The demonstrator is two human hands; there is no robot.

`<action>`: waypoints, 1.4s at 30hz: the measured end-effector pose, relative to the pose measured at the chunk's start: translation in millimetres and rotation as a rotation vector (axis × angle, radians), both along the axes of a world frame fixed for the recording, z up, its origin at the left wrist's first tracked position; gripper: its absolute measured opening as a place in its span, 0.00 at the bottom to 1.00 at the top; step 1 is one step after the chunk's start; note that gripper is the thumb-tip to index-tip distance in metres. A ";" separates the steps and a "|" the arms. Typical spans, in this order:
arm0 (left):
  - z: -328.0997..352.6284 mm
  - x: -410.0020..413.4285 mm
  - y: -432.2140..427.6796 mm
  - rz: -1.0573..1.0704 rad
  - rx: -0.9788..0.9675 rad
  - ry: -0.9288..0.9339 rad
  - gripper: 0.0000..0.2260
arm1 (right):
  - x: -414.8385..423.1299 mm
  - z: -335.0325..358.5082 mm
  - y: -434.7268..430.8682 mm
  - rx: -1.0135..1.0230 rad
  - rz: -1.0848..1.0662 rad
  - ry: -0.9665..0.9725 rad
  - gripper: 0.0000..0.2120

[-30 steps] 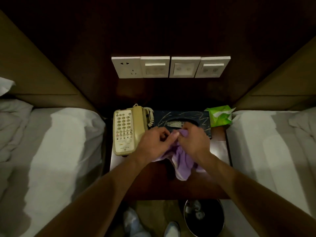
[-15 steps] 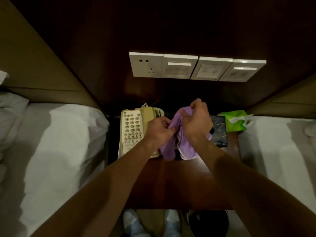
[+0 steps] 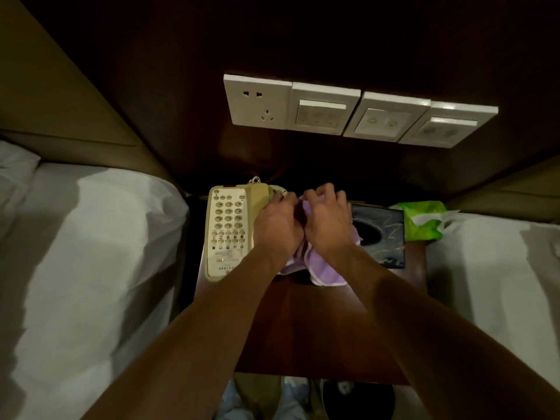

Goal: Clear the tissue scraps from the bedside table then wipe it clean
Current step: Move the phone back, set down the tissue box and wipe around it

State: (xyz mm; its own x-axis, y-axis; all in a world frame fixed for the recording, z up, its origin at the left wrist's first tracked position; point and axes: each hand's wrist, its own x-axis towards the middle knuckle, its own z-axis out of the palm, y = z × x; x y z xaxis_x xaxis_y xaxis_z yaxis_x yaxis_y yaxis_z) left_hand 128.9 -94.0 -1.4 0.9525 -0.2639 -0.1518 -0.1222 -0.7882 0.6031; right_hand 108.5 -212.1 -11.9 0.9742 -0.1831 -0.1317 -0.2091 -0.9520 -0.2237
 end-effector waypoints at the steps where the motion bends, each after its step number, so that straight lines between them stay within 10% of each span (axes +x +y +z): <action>1: -0.2 -2.6 1.7 -0.012 -0.014 -0.001 0.10 | -1.5 2.5 1.1 0.009 0.009 0.007 0.15; 21: -10.3 0.8 -6.7 0.026 -0.016 -0.084 0.06 | 0.3 -4.1 -9.9 0.040 -0.007 -0.078 0.15; 26: -3.5 9.1 6.1 0.082 -0.180 0.145 0.05 | -6.2 7.4 -23.8 0.082 0.153 -0.002 0.16; 33: 8.0 34.6 -0.6 -0.386 0.524 -0.093 0.28 | -9.2 15.0 -42.0 0.018 0.160 -0.071 0.21; 42: -6.2 66.7 12.3 -0.567 0.189 0.028 0.30 | -14.0 -7.6 15.6 0.237 -0.068 -0.227 0.15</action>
